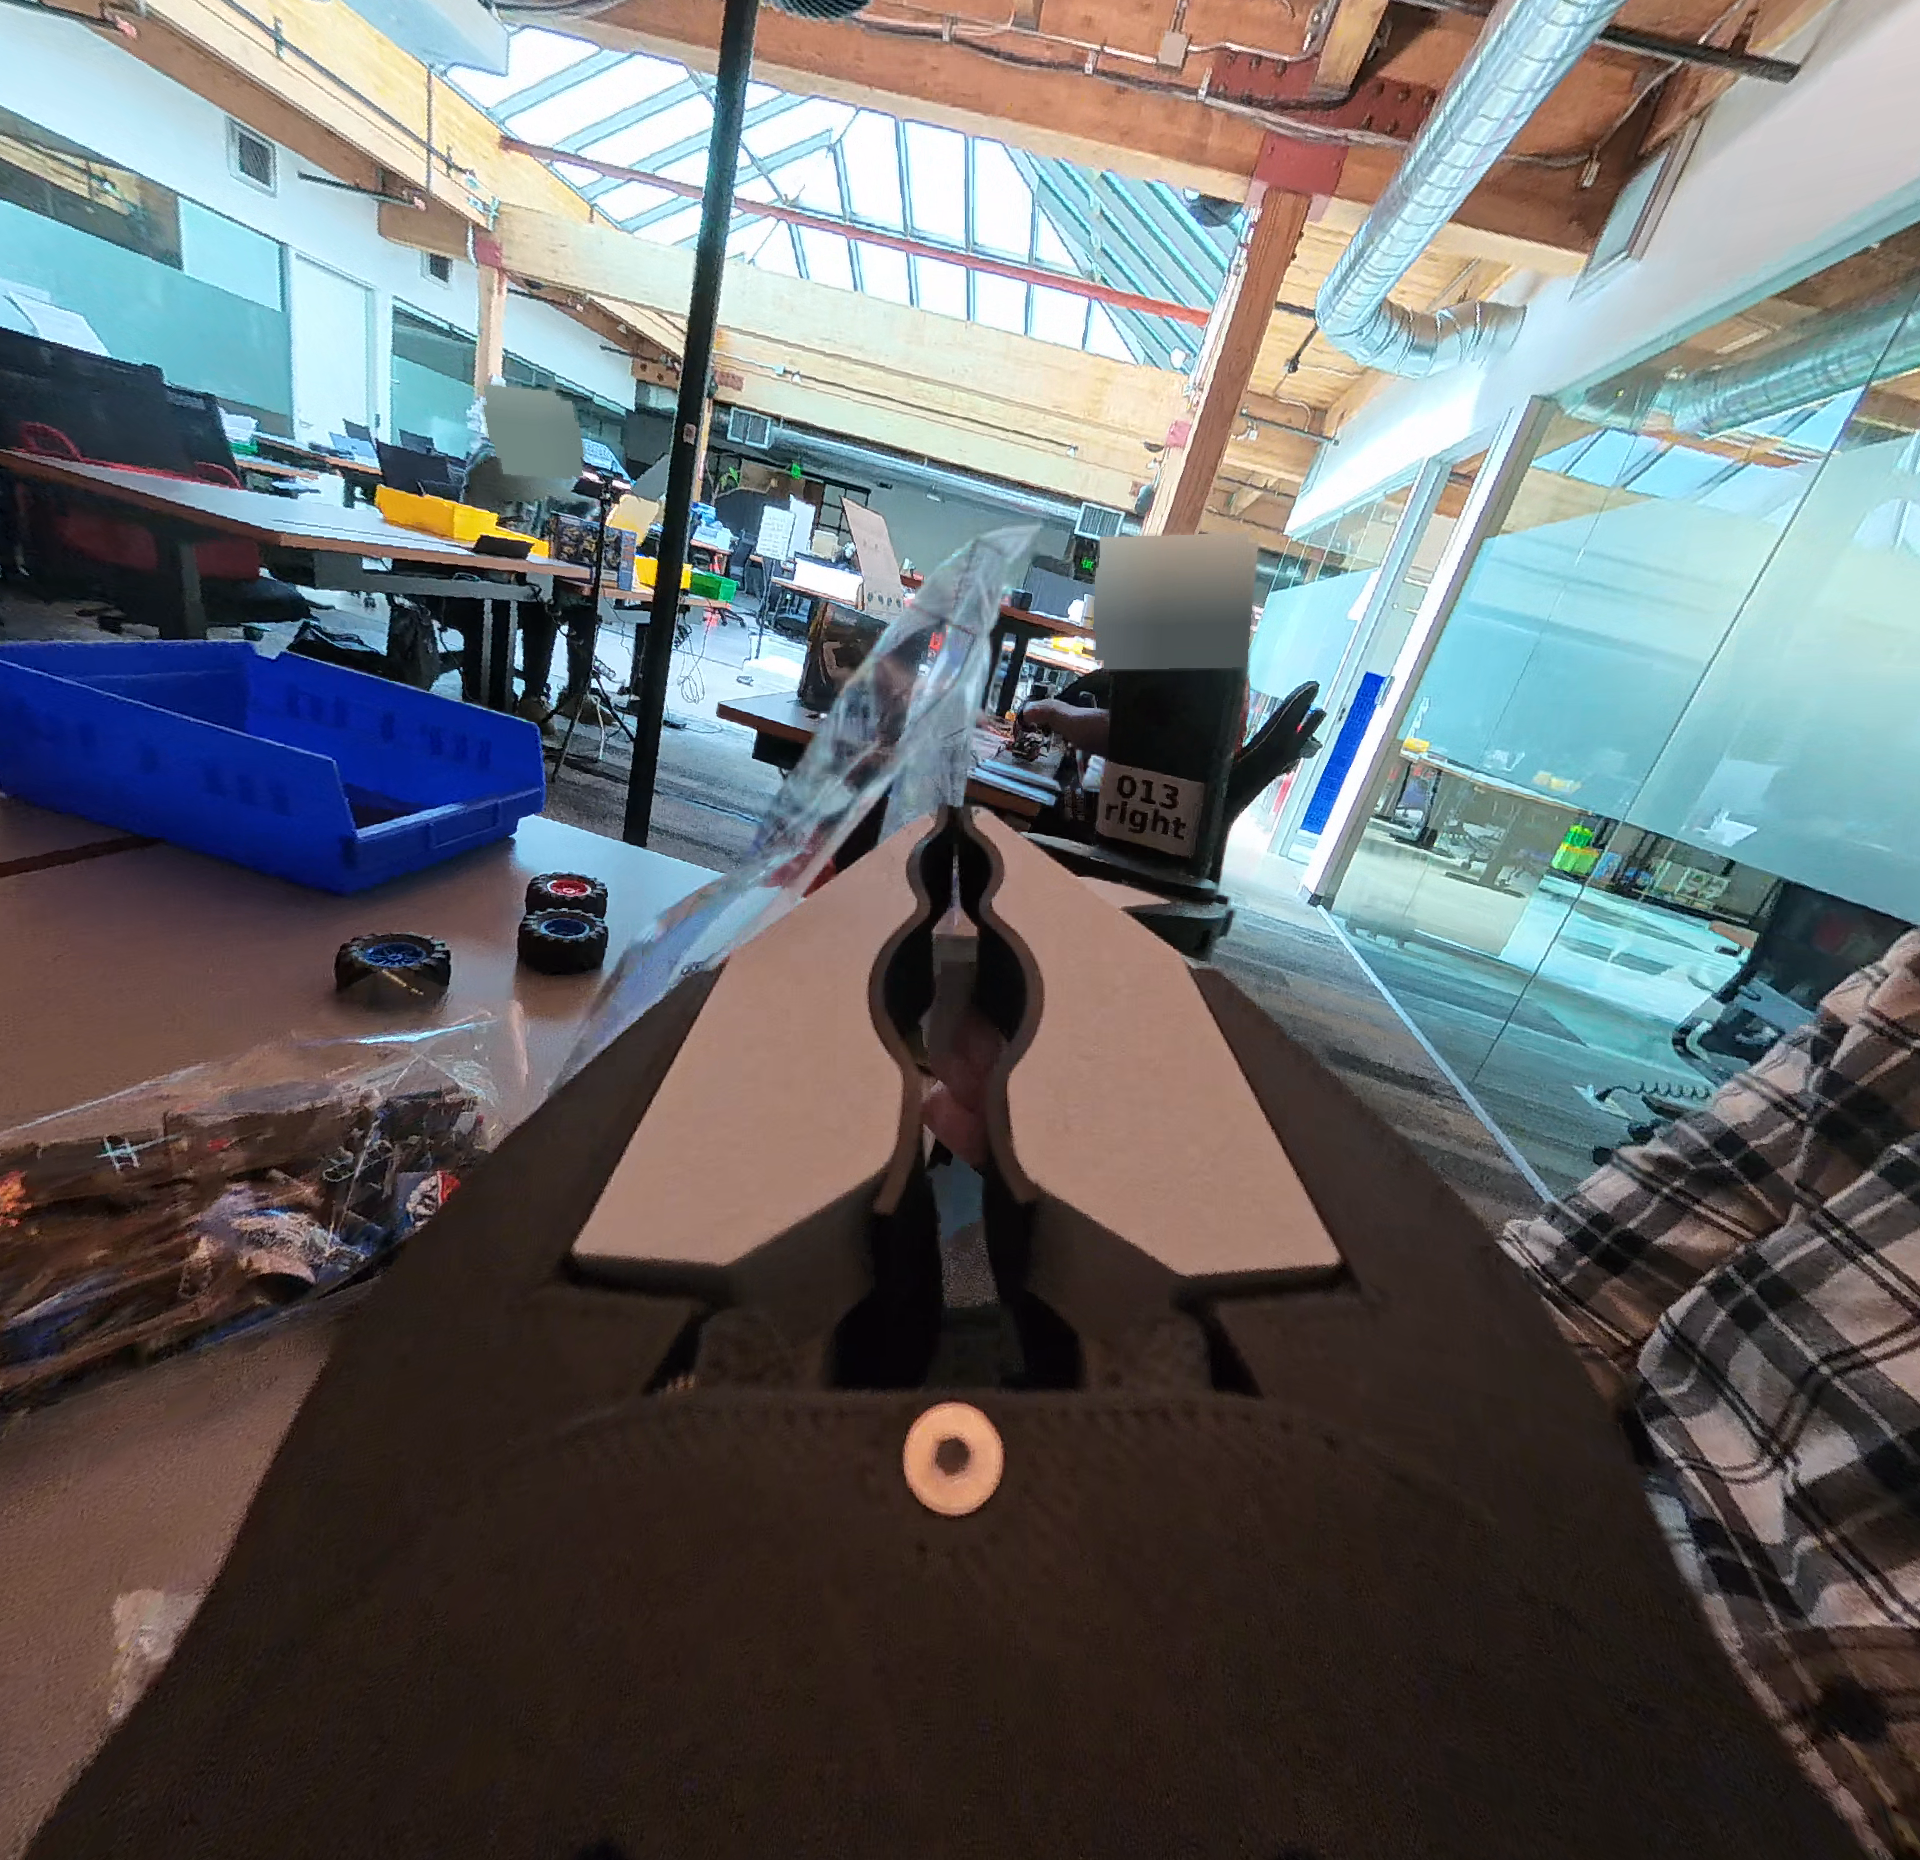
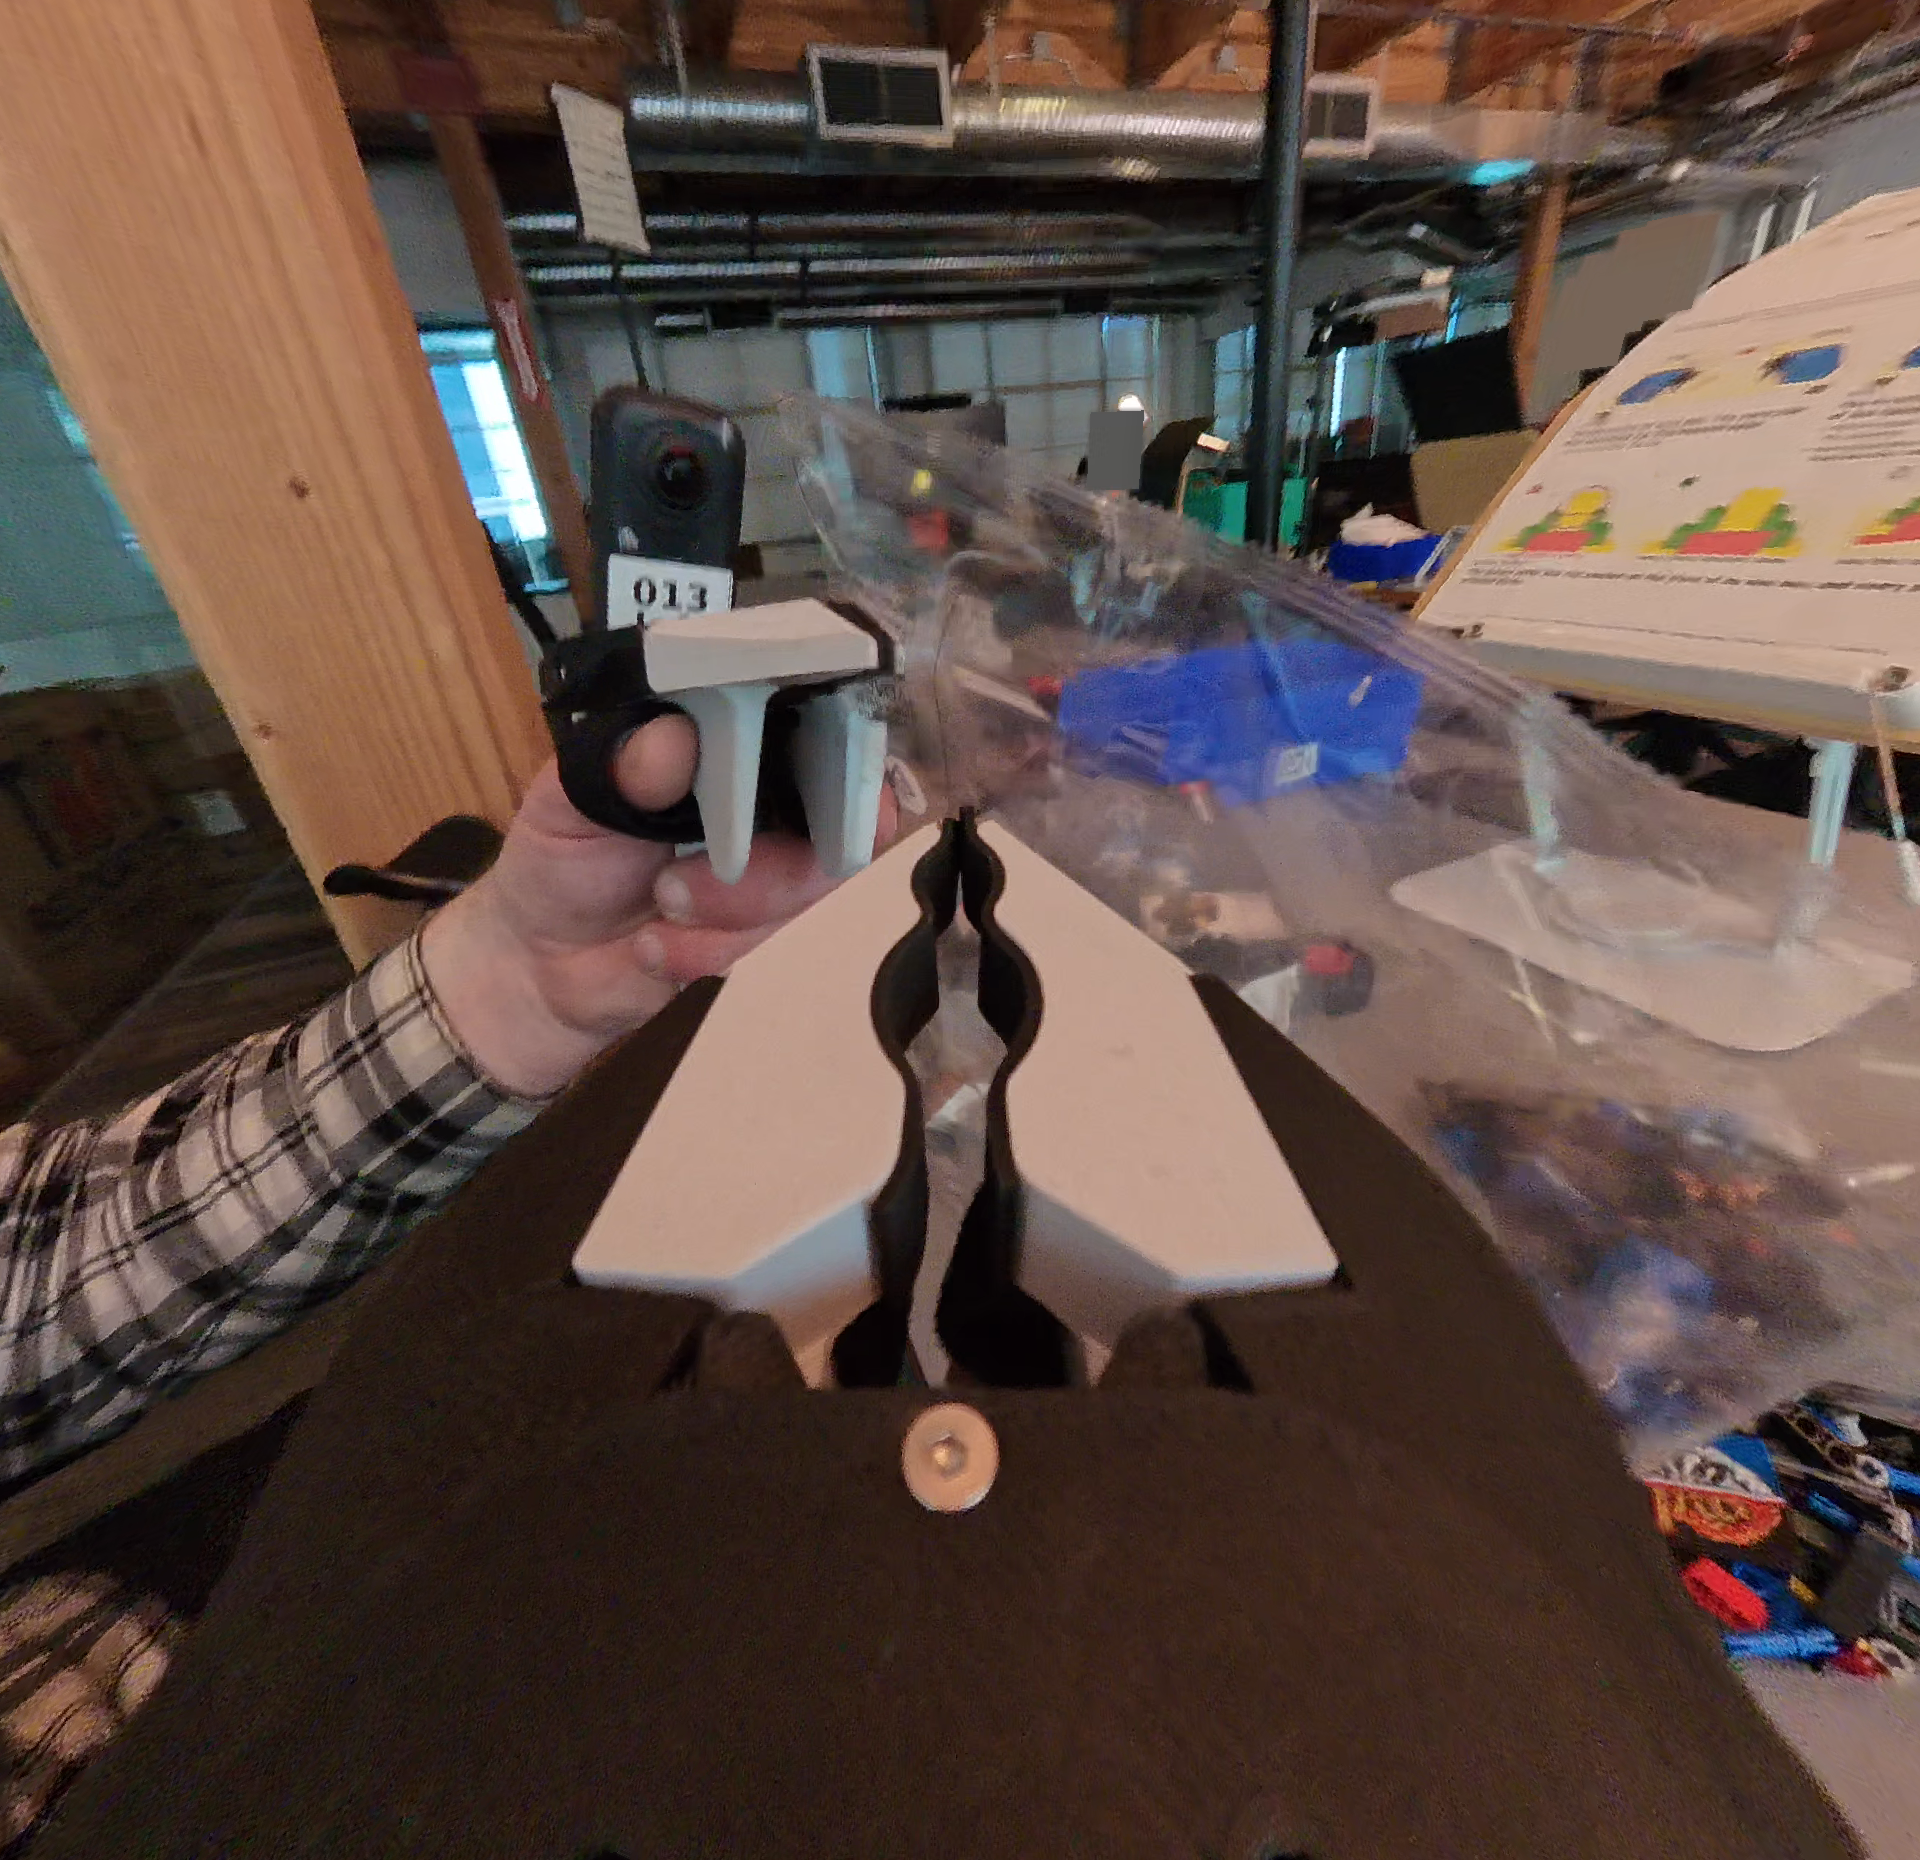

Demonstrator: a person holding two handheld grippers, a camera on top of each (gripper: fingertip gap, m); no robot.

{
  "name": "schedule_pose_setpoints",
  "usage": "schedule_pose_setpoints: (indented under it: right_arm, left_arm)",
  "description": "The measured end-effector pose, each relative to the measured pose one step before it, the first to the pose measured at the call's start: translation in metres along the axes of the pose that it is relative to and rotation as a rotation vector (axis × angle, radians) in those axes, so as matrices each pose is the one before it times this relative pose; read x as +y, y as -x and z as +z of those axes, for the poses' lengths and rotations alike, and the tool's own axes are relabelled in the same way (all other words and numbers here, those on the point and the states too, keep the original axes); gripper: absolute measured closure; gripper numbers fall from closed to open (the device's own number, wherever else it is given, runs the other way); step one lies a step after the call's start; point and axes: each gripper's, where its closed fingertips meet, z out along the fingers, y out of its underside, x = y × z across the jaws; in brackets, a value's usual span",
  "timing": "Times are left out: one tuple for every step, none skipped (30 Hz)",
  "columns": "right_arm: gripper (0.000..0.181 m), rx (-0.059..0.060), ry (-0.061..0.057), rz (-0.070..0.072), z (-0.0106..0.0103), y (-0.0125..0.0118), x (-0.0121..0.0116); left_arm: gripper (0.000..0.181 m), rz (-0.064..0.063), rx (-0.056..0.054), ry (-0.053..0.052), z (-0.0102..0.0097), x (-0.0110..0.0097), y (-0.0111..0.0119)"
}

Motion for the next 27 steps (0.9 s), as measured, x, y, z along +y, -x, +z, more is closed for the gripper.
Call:
schedule_pose_setpoints:
  right_arm:
    - [0.176, 0.0156, -0.0166, -0.0030, -0.00116, -0.00140, -0.00151]
    - [0.157, 0.0304, 0.0070, -0.0095, -0.00034, -0.00334, 0.00125]
    - [0.154, 0.0292, 0.0236, -0.0307, 0.00034, -0.00214, 0.00335]
    - [0.153, 0.0142, 0.0194, -0.0359, 0.00083, 0.00072, 0.00262]
    - [0.151, 0.0013, 0.0066, -0.0178, 0.00095, 0.00218, 0.00046]
    - [0.151, -0.0039, -0.0042, -0.0004, 0.00069, 0.00219, -0.00113]
    - [0.153, -0.0011, -0.0055, 0.0044, 0.00055, 0.00115, -0.00105]
    - [0.153, -0.0006, 0.0003, 0.0002, 0.00081, 0.00072, 0.00032]
    - [0.152, 0.0005, 0.0062, 0.0019, 0.00090, 0.00028, 0.00139]
    - [0.158, -0.0081, 0.0023, 0.0049, 0.00040, 0.00111, 0.00126]
    - [0.172, -0.0157, -0.0042, 0.0047, -0.00035, 0.00199, 0.00064]
    - [0.181, -0.0113, -0.0089, 0.0097, -0.00096, 0.00100, 0.00038]
    - [0.181, -0.0176, -0.0121, 0.0148, -0.00149, 0.00108, -0.00022]
    - [0.181, -0.0174, -0.0039, 0.0191, -0.00162, 0.00045, 0.00056]
    - [0.181, -0.0108, -0.0009, 0.0140, -0.00158, -0.00026, 0.00070]
    - [0.181, -0.0090, -0.0013, 0.0077, -0.00139, -0.00013, 0.00029]
    - [0.181, -0.0110, -0.0026, 0.0079, -0.00125, 0.00064, -0.00036]
    - [0.181, -0.0089, 0.0004, 0.0111, -0.00122, 0.00031, -0.00016]
    - [0.181, -0.0100, -0.0022, 0.0113, -0.00132, 0.00036, -0.00048]
    - [0.181, -0.0146, -0.0092, 0.0133, -0.00174, 0.00080, -0.00144]
    - [0.181, -0.0148, -0.0096, 0.0158, -0.00192, 0.00057, -0.00154]
    - [0.181, -0.0156, -0.0025, 0.0132, -0.00143, 0.00069, -0.00053]
    - [0.181, -0.0134, 0.0005, 0.0087, -0.00113, 0.00039, 0.00008]
    - [0.181, -0.0101, -0.0023, 0.0088, -0.00114, -0.00015, -0.00006]
    - [0.181, -0.0129, -0.0041, 0.0156, -0.00096, -0.00005, -0.00006]
    - [0.181, -0.0124, -0.0078, 0.0170, -0.00110, 0.00003, -0.00016]
    - [0.181, -0.0056, -0.0106, 0.0135, -0.00099, -0.00077, -0.00032]
  left_arm:
    - [0.181, -0.0051, -0.0063, -0.0101, -0.00056, 0.00039, 0.00141]
    - [0.181, -0.0100, -0.0005, -0.0014, 0.00009, 0.00196, 0.00078]
    - [0.181, -0.0108, 0.0071, 0.0016, 0.00093, 0.00280, -0.00020]
    - [0.181, -0.0112, 0.0052, 0.0053, 0.00162, 0.00360, 0.00017]
    - [0.181, -0.0067, 0.0021, 0.0059, 0.00191, 0.00375, 0.00058]
    - [0.181, -0.0053, 0.0060, 0.0062, 0.00201, 0.00350, -0.00030]
    - [0.181, -0.0097, 0.0103, 0.0050, 0.00207, 0.00314, -0.00100]
    - [0.181, -0.0102, 0.0048, 0.0013, 0.00220, 0.00256, -0.00052]
    - [0.181, -0.0053, 0.0027, 0.0041, 0.00219, 0.00304, -0.00035]
    - [0.181, -0.0023, 0.0074, 0.0055, 0.00191, 0.00306, -0.00104]
    - [0.181, -0.0066, 0.0070, -0.0029, 0.00141, 0.00163, -0.00066]
    - [0.181, -0.0108, 0.0120, -0.0105, 0.00054, -0.00010, -0.00121]
    - [0.181, -0.0035, 0.0074, 0.0029, 0.00064, 0.00109, -0.00079]
    - [0.181, 0.0072, -0.0012, 0.0083, 0.00066, 0.00176, 0.00014]
    - [0.181, 0.0028, -0.0028, 0.0048, 0.00075, 0.00097, 0.00047]
    - [0.181, -0.0036, 0.0060, 0.0010, 0.00078, 0.00050, -0.00064]
    - [0.181, -0.0005, 0.0055, -0.0012, 0.00033, -0.00001, -0.00047]
    - [0.181, 0.0060, -0.0005, -0.0001, -0.00016, -0.00022, 0.00035]
    - [0.181, 0.0092, -0.0074, 0.0012, -0.00097, -0.00042, 0.00152]
    - [0.181, 0.0098, -0.0027, 0.0013, -0.00134, -0.00069, 0.00085]
    - [0.181, 0.0103, 0.0017, 0.0051, -0.00106, -0.00003, -0.00001]
    - [0.180, 0.0121, -0.0005, 0.0146, -0.00031, 0.00138, 0.00011]
    - [0.180, 0.0105, 0.0006, 0.0130, -0.00004, 0.00138, -0.00017]
    - [0.179, 0.0071, 0.0056, 0.0090, -0.00018, 0.00116, -0.00076]
    - [0.179, 0.0027, 0.0053, 0.0049, -0.00041, 0.00065, -0.00048]
    - [0.179, 0.0012, 0.0022, 0.0035, -0.00062, 0.00053, 0.00017]
    - [0.177, 0.0029, 0.0039, 0.0022, -0.00102, 0.00032, -0.00017]
